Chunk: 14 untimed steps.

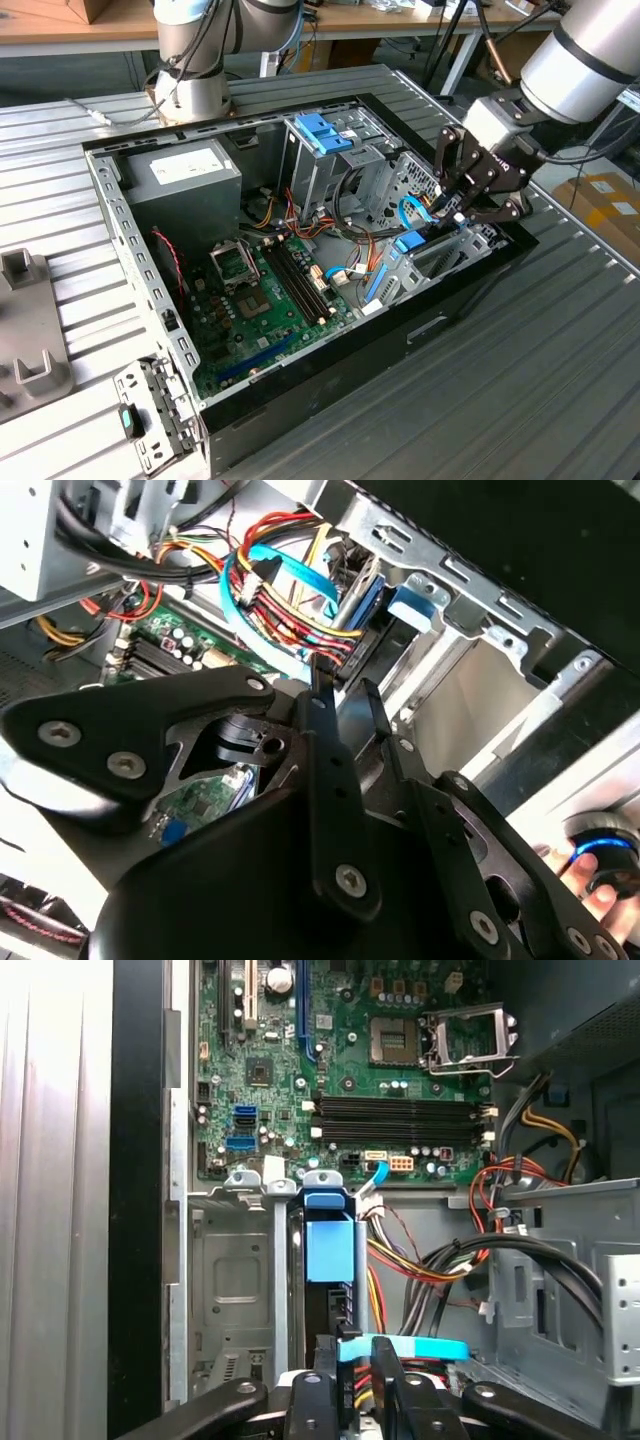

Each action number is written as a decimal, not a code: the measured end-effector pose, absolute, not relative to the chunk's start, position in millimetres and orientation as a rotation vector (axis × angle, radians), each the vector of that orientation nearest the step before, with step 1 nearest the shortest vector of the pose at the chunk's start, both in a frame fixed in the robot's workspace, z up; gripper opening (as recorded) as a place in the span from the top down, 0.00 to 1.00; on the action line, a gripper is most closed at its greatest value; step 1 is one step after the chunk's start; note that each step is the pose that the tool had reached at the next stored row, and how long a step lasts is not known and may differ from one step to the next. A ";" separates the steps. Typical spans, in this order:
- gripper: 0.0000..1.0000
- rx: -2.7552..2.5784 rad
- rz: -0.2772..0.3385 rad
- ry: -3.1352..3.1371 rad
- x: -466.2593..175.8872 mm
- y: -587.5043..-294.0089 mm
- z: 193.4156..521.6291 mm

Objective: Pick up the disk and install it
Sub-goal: 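Insert the second disk wire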

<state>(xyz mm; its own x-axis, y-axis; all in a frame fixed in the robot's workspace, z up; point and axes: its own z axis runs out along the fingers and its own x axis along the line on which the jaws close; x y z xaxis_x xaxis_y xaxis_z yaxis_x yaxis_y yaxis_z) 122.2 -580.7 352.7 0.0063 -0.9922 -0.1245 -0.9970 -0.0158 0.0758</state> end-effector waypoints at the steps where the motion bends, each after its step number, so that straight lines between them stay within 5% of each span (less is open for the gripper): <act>1: 0.71 -2.202 0.226 2.177 122.2 -580.7 358.1; 6: 0.71 -2.197 0.236 2.171 122.2 -580.7 367.9; 10: 0.86 -2.196 0.244 2.171 125.7 -580.6 368.2; 14: 0.90 -2.202 0.264 2.179 138.0 -580.6 368.0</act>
